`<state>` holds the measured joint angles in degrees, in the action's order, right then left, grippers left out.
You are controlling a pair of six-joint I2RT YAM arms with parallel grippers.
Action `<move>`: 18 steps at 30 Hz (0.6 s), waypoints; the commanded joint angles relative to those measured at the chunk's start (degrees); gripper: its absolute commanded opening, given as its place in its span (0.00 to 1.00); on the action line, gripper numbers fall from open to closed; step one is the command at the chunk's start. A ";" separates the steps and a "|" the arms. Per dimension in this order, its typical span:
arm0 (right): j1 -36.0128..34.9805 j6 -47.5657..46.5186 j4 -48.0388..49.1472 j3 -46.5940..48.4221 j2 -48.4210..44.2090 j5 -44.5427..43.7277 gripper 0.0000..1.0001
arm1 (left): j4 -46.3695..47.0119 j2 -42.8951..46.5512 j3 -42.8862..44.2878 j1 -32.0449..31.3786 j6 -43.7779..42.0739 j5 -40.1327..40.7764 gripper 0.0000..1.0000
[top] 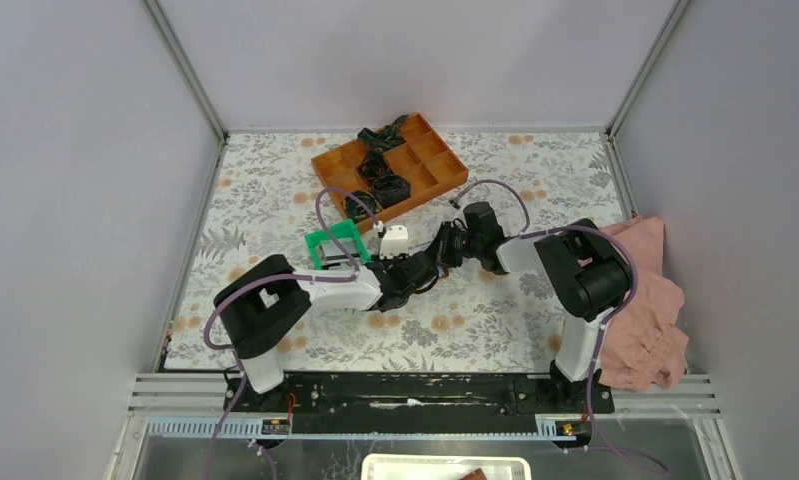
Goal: Put the credit cards into the card holder
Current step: Insert the credit card into the card holder.
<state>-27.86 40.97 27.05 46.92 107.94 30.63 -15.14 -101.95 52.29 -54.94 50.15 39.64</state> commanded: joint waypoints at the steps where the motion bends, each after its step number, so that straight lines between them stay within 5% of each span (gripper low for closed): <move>1: -2.37 -1.13 -5.32 -2.55 1.18 -1.75 0.00 | -8.28 -6.83 -4.68 0.08 -0.54 -8.19 0.10; 13: -5.54 -5.66 -12.56 1.93 3.28 -5.81 0.00 | -8.41 -6.86 -4.17 -0.27 -0.82 -8.00 0.10; 18: -7.39 -8.01 -17.45 4.30 1.44 -10.27 0.22 | -8.33 -6.69 -4.41 -0.30 -0.84 -7.85 0.10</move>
<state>-31.90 38.04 21.82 50.83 108.66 25.54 -15.09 -102.26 52.42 -55.37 49.43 40.49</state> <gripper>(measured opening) 0.151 0.098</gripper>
